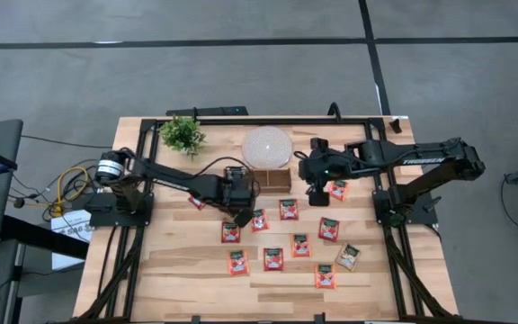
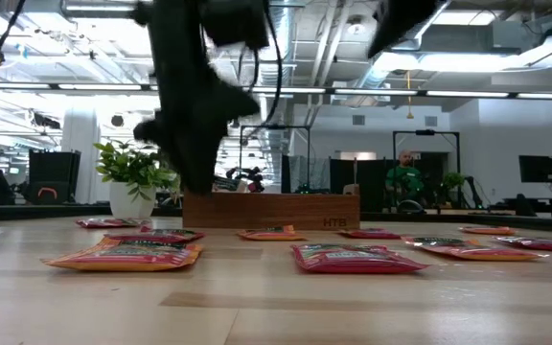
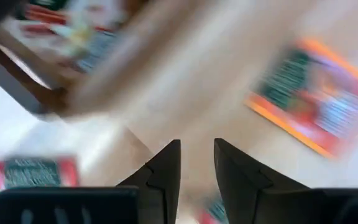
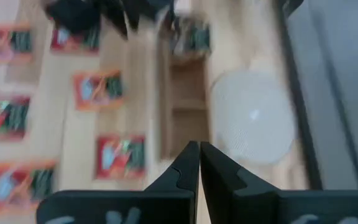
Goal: Pick & Place Tea
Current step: Put the brown tea bag into the left of the wooden organizer
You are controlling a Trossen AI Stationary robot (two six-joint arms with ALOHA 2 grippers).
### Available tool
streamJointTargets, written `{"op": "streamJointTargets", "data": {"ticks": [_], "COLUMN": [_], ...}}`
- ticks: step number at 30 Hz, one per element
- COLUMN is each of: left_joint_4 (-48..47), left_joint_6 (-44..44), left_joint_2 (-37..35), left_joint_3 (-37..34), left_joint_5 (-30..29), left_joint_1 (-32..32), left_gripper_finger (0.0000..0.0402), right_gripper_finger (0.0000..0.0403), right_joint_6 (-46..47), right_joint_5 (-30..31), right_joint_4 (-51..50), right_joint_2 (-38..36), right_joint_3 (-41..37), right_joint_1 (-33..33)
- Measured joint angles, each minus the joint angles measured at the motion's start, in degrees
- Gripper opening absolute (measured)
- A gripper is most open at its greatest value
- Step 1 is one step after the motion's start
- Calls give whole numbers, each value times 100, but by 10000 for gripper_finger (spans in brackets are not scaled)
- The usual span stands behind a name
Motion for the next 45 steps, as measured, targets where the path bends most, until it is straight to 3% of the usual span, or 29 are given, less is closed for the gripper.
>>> {"op": "streamJointTargets", "data": {"ticks": [6, 9, 12, 23, 29, 37, 45], "left_joint_4": [-1364, -1800, -1913, -1827, -1478, -537, 29], "left_joint_6": [-373, -902, -1405, -2271, -2398, -2259, -1991], "left_joint_2": [-813, -1263, -1643, -2367, -2734, -3446, -3769], "left_joint_3": [273, 273, 189, -473, -1165, -2027, -2329], "left_joint_5": [-568, -982, -1416, -1918, -1907, -1717, -1378], "left_joint_1": [-585, -748, -921, -1374, -1438, -1452, -1466], "left_gripper_finger": [90, 90, 90, 90, 90, 68, 49], "right_gripper_finger": [8, 8, 8, 10, 58, 125, 135], "right_joint_6": [344, 760, 1494, 4569, 6137, 7137, 7329], "right_joint_5": [-2222, -3058, -3430, -3168, -2457, -1917, -1529], "right_joint_4": [-2374, -2475, -2090, -973, -709, -572, -462], "right_joint_2": [-26, -336, -781, -2148, -2342, -1755, -815], "right_joint_3": [-274, -896, -1629, -3048, -3214, -3215, -3217], "right_joint_1": [105, 264, 522, 1839, 2679, 3291, 3495]}}
